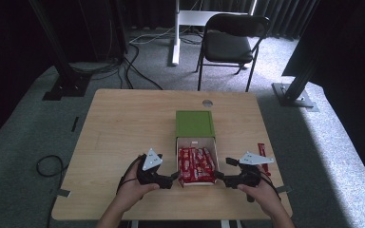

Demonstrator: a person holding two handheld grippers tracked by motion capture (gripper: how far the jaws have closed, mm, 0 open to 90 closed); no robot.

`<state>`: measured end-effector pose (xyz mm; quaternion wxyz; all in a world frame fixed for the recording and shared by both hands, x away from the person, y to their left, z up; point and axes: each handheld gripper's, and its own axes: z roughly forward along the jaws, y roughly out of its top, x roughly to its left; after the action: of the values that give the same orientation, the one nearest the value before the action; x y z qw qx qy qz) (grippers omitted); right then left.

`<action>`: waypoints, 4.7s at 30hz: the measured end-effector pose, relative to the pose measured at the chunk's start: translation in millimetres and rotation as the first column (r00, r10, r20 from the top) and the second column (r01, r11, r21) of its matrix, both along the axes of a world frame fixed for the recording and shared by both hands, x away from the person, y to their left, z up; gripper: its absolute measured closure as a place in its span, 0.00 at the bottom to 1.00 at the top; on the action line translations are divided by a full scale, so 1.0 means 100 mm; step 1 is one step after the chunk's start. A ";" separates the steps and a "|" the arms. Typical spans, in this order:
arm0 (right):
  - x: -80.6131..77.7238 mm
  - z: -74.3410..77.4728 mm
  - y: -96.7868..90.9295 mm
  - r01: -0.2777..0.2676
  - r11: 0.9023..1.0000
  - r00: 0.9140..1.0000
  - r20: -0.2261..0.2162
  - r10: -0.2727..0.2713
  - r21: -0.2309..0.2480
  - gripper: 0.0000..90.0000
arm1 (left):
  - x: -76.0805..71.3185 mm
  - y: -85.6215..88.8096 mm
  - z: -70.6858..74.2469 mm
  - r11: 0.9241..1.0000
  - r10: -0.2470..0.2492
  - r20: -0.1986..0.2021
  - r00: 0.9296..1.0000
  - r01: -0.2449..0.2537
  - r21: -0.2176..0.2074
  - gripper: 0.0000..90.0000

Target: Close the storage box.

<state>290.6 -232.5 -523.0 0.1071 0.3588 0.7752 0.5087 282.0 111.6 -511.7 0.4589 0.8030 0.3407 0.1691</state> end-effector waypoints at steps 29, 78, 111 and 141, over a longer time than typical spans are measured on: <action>0.15 -0.04 -0.04 0.018 1.000 1.000 -0.014 -0.018 -0.018 0.17 | 0.13 0.00 -0.02 1.000 0.020 -0.020 1.000 -0.020 -0.007 0.09; 0.42 -0.01 0.00 0.064 0.998 0.998 -0.003 -0.064 -0.021 0.15 | 0.42 -0.01 0.01 0.998 0.056 -0.028 0.998 -0.056 -0.012 0.09; 0.62 0.01 0.04 0.086 0.996 0.996 -0.003 -0.086 -0.015 0.15 | 0.63 -0.01 0.04 0.996 0.084 -0.022 0.996 -0.084 -0.006 0.09; 0.87 0.02 0.06 0.123 0.992 0.992 -0.003 -0.123 -0.016 0.15 | 0.87 -0.03 0.05 0.994 0.109 -0.016 0.994 -0.109 0.007 0.09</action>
<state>377.9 -226.2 -520.7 0.1397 0.4062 0.7559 0.4941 368.6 108.9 -506.5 0.4439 0.7858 0.3872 0.1885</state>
